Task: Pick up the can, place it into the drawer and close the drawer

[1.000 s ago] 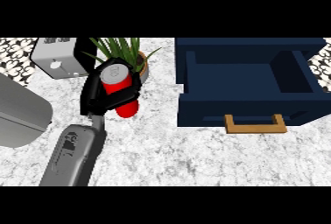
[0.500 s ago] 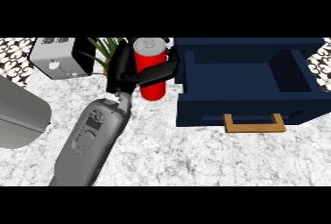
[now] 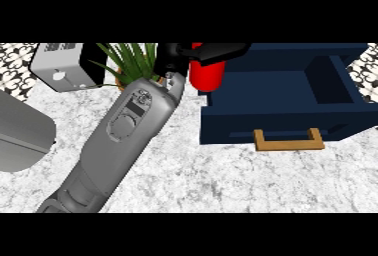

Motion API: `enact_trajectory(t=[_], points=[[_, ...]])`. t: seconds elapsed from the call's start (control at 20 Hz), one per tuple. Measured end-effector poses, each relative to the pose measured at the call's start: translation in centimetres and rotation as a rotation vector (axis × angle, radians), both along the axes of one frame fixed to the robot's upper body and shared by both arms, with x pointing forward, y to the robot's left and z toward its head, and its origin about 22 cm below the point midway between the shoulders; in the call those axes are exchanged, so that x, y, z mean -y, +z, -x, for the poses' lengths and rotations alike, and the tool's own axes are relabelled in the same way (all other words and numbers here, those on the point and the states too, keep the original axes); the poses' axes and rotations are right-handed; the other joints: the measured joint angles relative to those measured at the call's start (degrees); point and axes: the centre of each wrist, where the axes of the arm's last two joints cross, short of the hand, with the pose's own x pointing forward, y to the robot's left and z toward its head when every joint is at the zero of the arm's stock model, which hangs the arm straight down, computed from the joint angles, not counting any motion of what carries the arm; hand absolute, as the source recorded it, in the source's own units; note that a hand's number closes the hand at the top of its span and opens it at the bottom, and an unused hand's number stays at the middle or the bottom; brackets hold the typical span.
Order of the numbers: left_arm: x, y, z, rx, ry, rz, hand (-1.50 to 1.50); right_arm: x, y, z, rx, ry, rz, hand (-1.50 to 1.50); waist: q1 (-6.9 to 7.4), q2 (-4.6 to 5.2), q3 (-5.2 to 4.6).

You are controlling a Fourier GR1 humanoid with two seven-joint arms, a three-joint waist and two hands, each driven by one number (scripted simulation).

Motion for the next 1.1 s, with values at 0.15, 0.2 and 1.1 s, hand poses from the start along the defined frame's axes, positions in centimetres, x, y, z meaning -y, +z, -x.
enact_trajectory(t=[0.15,0.2,1.1], points=[[1.2,1.1,-1.0,-0.003,-0.002,-0.012,1.5,-0.4,-0.2,-0.2,-0.002,0.003,0.001,-1.5,-0.12,0.07,0.01],[1.5,1.0,-1.4,-0.001,0.003,-0.021,1.5,-0.3,-0.4,-0.5,-0.003,0.003,0.001,-1.5,-0.23,0.12,0.01],[5.8,3.2,-4.3,-0.026,0.032,-0.112,1.5,-0.6,0.3,-2.3,0.011,0.025,0.006,-1.5,-2.24,0.67,0.08]])
